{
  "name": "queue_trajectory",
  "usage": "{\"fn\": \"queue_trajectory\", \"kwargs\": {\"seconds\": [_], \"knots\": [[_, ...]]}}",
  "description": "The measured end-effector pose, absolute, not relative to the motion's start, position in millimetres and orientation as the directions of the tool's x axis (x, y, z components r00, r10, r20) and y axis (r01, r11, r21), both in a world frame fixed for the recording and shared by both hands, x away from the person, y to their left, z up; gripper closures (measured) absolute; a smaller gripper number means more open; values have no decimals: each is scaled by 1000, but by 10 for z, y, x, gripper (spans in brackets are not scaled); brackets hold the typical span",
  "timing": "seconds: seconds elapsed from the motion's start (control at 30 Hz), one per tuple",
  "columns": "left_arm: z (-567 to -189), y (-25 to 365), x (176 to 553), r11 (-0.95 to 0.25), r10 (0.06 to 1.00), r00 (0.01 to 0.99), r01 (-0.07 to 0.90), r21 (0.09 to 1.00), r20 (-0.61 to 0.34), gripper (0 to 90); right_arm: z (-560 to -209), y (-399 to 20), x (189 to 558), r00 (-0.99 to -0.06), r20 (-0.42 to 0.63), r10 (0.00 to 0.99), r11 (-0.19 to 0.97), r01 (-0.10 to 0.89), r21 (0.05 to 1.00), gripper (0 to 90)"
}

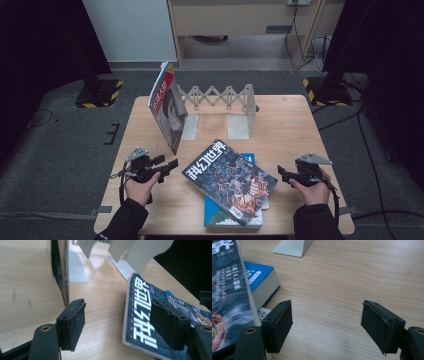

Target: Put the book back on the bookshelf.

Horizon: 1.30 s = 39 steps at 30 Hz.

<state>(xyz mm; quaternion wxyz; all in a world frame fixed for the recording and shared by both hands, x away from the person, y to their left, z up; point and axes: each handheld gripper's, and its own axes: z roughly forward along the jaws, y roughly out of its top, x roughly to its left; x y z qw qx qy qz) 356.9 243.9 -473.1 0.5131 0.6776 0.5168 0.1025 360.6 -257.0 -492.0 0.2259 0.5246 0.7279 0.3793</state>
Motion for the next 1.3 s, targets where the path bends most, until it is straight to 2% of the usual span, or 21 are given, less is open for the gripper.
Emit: {"fn": "queue_trajectory", "kwargs": {"seconds": [0.37, 0.53, 0.7, 0.8, 1.13, 1.3], "knots": [[-5005, 2257, 3598, 1, 767, 481, 661, 750, -425, 275, -4863, -2435, 3534, -410, 81, 908, 184, 567, 803, 265], [-5068, 2169, 3627, -71, 767, 513, 665, 744, -386, 275, -4838, -2342, 3498, -442, 84, 893, 199, 555, 808, 273], [-5108, 2119, 3646, -89, 755, 526, 673, 734, -391, 273, -4844, -2260, 3480, -464, 89, 881, 213, 558, 802, 280], [-5162, 2102, 3661, -57, 724, 523, 695, 717, -450, 271, -4857, -2172, 3462, -484, 94, 870, 227, 562, 795, 285], [-5229, 2072, 3708, -36, 666, 523, 734, 678, -531, 270, -4917, -2014, 3440, -519, 107, 848, 253, 573, 779, 285], [-5245, 2023, 3718, -37, 630, 527, 754, 656, -570, 305, -4947, -2000, 3449, -519, 117, 846, 243, 573, 783, 277]]}}
